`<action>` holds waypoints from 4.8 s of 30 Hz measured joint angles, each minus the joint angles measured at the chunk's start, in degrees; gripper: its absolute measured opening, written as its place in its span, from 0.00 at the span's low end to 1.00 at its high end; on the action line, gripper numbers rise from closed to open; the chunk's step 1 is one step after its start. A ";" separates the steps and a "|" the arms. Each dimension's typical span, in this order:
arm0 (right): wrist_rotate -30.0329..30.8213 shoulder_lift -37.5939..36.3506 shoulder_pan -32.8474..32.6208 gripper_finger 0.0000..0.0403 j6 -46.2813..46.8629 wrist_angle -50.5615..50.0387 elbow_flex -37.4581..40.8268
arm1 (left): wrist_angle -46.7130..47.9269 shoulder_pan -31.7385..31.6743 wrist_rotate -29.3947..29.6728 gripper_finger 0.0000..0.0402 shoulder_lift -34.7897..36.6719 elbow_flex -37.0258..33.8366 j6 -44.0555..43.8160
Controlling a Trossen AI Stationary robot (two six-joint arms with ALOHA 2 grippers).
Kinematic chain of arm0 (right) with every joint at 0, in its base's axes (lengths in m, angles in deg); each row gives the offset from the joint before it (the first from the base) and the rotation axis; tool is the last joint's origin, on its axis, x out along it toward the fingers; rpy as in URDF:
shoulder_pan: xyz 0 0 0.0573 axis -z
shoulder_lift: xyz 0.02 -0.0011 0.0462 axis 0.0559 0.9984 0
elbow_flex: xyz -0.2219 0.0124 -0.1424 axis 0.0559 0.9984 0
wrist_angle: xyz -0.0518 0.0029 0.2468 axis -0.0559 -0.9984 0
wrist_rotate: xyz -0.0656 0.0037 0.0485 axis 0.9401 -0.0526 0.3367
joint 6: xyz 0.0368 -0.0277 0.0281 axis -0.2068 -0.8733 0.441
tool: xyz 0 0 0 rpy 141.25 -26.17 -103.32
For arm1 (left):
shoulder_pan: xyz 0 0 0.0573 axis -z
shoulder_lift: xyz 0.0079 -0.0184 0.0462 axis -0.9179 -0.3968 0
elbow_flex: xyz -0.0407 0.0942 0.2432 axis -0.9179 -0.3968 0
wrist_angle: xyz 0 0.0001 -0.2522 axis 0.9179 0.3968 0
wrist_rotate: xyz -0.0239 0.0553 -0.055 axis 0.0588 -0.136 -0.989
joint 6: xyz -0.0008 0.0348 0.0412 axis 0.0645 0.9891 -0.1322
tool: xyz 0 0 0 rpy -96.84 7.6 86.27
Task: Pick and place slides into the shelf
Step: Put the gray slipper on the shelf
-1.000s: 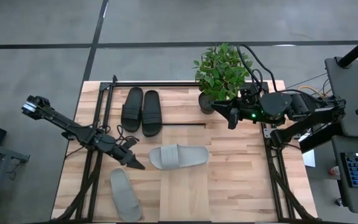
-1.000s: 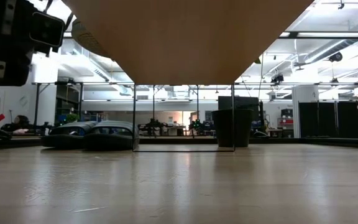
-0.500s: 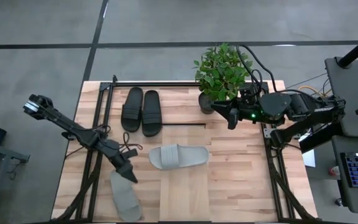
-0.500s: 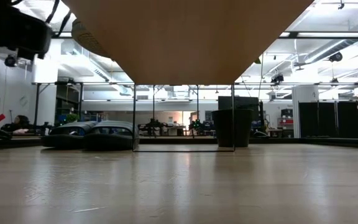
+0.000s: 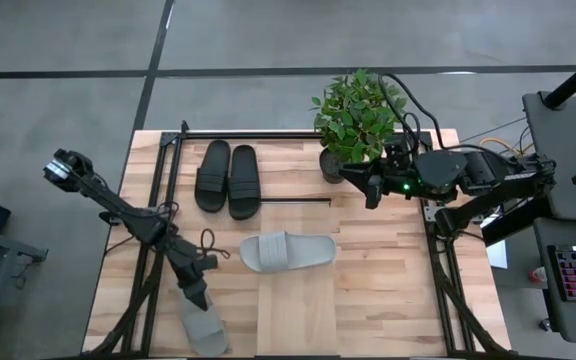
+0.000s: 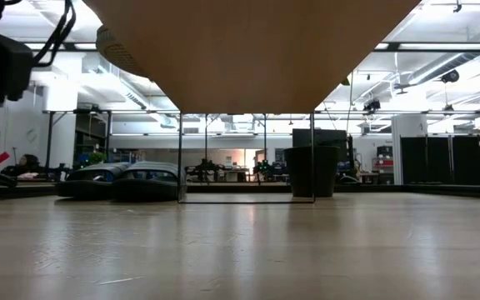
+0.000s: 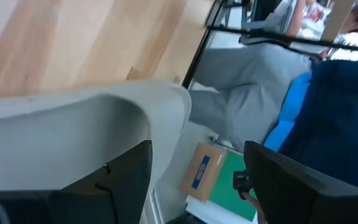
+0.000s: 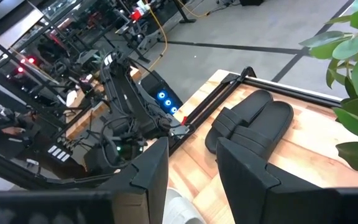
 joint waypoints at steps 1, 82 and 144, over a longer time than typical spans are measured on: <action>0.00 0.00 0.00 0.32 0.02 -0.02 0.00 | -0.03 0.41 -0.01 0.59 -0.12 0.00 -0.01; -1.55 0.00 0.00 0.32 -1.51 -0.04 0.02 | -21.55 5.23 -0.98 0.00 -22.40 3.30 -4.35; -15.89 1.21 8.27 0.32 12.48 -3.90 4.41 | 71.03 -4.96 6.28 0.00 -13.36 61.72 40.92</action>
